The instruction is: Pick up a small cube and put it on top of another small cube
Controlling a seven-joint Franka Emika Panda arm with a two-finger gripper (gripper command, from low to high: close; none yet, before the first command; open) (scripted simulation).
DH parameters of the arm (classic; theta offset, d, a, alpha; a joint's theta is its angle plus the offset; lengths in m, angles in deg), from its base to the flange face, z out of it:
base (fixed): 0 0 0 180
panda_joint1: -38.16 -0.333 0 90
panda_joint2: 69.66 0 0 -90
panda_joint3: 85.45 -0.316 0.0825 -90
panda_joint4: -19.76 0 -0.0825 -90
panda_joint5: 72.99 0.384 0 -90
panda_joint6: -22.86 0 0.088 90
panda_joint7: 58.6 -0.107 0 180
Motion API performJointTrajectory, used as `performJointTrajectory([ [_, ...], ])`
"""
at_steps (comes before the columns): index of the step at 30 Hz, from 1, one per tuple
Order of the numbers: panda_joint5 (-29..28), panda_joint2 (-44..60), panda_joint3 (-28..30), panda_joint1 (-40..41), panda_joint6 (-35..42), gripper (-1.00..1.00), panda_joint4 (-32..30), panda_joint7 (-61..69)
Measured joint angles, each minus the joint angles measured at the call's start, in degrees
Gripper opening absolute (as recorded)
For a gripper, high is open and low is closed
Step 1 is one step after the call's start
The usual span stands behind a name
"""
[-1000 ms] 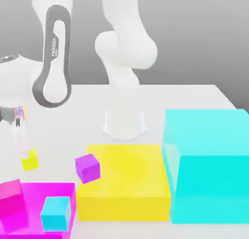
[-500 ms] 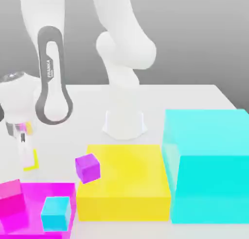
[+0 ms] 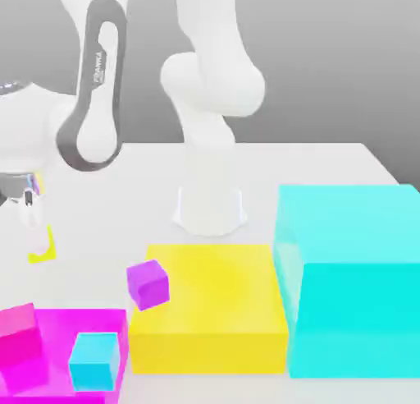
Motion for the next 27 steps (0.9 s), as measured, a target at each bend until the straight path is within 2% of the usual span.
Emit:
performJointTrajectory([
  [8, 1.79, 2.59, -8.44, -10.62, 9.16, -1.00, 15.17, -1.74],
  [20, -2.37, 1.31, -12.62, -19.46, 25.86, -1.00, 24.59, -23.30],
  [22, -3.26, 1.30, -12.43, -18.99, 26.01, -1.00, 24.19, -25.71],
  [27, -4.80, 6.52, -12.00, -19.26, 19.49, -1.00, 22.70, -27.38],
])
